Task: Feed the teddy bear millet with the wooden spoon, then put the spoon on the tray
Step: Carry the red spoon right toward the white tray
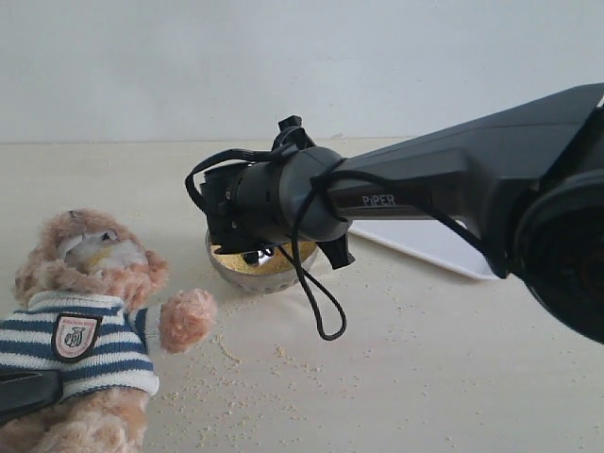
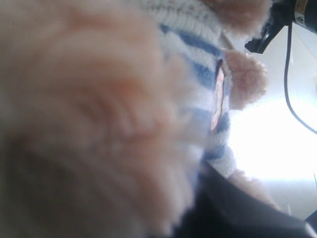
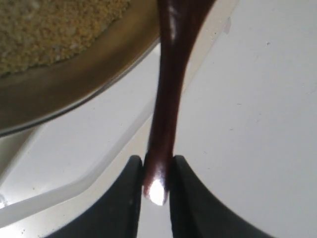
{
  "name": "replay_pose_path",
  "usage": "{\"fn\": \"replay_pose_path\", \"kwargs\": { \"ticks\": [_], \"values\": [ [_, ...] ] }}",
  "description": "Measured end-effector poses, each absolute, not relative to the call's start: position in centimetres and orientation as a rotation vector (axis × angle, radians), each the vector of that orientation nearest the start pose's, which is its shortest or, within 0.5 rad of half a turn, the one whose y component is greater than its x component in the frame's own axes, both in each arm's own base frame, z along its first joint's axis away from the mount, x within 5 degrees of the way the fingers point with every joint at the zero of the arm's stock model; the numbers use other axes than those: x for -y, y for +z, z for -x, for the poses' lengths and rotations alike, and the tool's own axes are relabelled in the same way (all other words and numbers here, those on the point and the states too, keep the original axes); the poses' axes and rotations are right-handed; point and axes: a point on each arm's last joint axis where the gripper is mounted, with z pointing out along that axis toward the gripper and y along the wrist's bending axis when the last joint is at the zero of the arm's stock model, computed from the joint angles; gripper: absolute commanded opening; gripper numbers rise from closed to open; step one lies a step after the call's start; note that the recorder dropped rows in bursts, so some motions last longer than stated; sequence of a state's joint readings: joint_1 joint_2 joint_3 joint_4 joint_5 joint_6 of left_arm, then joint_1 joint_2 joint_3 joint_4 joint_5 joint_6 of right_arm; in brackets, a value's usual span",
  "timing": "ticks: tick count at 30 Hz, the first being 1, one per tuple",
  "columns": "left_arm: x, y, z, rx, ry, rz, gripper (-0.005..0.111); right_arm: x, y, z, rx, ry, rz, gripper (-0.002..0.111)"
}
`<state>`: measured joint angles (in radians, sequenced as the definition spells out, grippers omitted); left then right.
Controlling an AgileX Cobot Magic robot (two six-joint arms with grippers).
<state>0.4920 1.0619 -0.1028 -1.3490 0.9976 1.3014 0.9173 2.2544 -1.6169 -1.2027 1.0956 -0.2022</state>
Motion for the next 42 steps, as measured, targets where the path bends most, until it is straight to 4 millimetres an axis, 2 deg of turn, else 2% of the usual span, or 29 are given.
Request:
{"fn": "replay_pose_path", "kwargs": {
  "ticks": [3, 12, 15, 17, 20, 22, 24, 26, 29, 32, 39, 42],
  "values": [
    [2.2, 16.2, -11.7, -2.324, -1.021, 0.201, 0.005, -31.5, 15.9, -33.6, -1.570, -1.367, 1.947, 0.000],
    [2.2, 16.2, -11.7, -2.324, -1.021, 0.201, 0.005, -29.8, 16.1, -34.6, -1.659, -1.442, 1.896, 0.000],
    [2.2, 16.2, -11.7, -2.324, -1.021, 0.201, 0.005, -29.5, 16.1, -34.6, -1.711, -1.438, 1.859, 0.000],
    [2.2, 16.2, -11.7, -2.324, -1.021, 0.201, 0.005, -29.2, 16.0, -34.4, -1.801, -1.417, 1.770, 0.000],
    [2.2, 16.2, -11.7, -2.324, -1.021, 0.201, 0.005, -28.4, 15.6, -34.2, -2.066, -1.255, 1.577, 0.000],
    [2.2, 16.2, -11.7, -2.324, -1.021, 0.201, 0.005, -27.1, 15.5, -34.3, -2.337, -1.029, 1.403, 0.000],
    [2.2, 16.2, -11.7, -2.324, -1.021, 0.201, 0.005, -26.0, 16.0, -34.7, -2.530, -0.786, 1.220, 0.000],
    [2.2, 16.2, -11.7, -2.324, -1.021, 0.201, 0.005, -25.0, 17.1, -35.2, -2.653, -0.567, 1.048, 0.000],
    [2.2, 16.2, -11.7, -2.324, -1.021, 0.201, 0.005, -23.8, 19.3, -35.1, -2.680, -0.403, 0.916, 0.000],
    [2.2, 16.2, -11.7, -2.324, -1.021, 0.201, 0.005, -22.2, 20.1, -34.0, -2.687, -0.305, 0.837, 0.000],
    [2.2, 16.2, -11.7, -2.324, -1.021, 0.201, 0.005, -18.5, 17.5, -29.7, -2.704, -0.067, 0.664, 0.000],
    [2.2, 16.2, -11.7, -2.324, -1.021, 0.201, 0.005, -17.7, 16.1, -28.2, -2.694, -0.013, 0.637, 0.000]
  ]
}}
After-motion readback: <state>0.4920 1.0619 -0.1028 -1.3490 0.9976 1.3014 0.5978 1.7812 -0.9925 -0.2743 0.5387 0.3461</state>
